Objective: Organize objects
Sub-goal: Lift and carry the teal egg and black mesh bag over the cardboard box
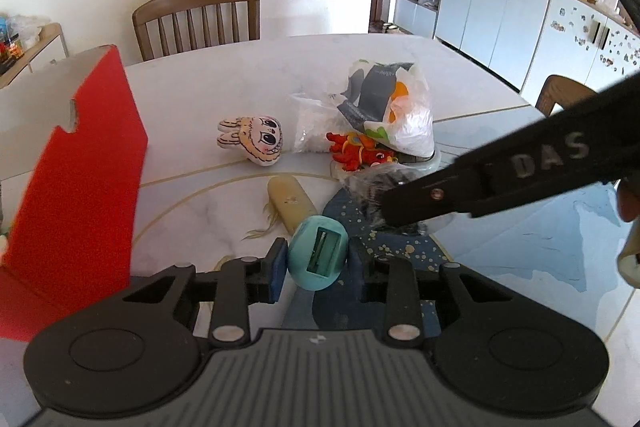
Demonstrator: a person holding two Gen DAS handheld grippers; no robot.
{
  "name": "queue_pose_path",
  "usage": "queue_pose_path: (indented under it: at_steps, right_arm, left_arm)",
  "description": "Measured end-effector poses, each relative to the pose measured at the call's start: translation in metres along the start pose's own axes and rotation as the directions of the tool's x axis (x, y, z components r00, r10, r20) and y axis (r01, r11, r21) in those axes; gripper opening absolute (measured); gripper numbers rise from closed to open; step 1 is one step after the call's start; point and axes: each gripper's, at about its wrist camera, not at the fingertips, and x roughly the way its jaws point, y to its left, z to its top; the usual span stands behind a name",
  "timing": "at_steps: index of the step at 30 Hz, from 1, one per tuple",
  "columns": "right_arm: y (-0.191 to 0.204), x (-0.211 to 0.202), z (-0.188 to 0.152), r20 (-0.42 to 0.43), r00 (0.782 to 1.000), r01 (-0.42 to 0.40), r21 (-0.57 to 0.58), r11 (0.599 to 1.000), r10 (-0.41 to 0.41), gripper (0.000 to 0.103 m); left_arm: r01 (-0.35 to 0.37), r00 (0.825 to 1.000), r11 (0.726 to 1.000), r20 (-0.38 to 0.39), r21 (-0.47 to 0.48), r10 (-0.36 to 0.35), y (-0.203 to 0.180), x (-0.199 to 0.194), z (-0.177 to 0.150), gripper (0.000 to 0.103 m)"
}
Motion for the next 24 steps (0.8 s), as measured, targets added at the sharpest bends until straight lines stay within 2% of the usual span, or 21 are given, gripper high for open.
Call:
queue_pose_path:
  at_steps: [8, 14, 24]
  right_arm:
    - [0.017, -0.034, -0.001, 0.04, 0.999, -0.019, -0.058, 0.998, 0.021, 0.024]
    - [0.041, -0.057, 0.002, 0.079, 0.996, -0.017, -0.134, 0.991, 0.028, 0.024]
    - [0.092, -0.072, 0.007, 0.117, 0.992, -0.016, -0.249, 0.968, 0.046, 0.024]
  left_arm:
    - [0.014, 1.0, 0.998, 0.021, -0.06, -0.013, 0.016, -0.035, 0.007, 0.031]
    - [0.051, 0.998, 0.991, 0.05, -0.122, -0.045, 0.036, -0.068, 0.017, 0.031]
    - [0.041, 0.994, 0.988, 0.104, -0.148, -0.026, 0.078, -0.118, 0.03, 0.031]
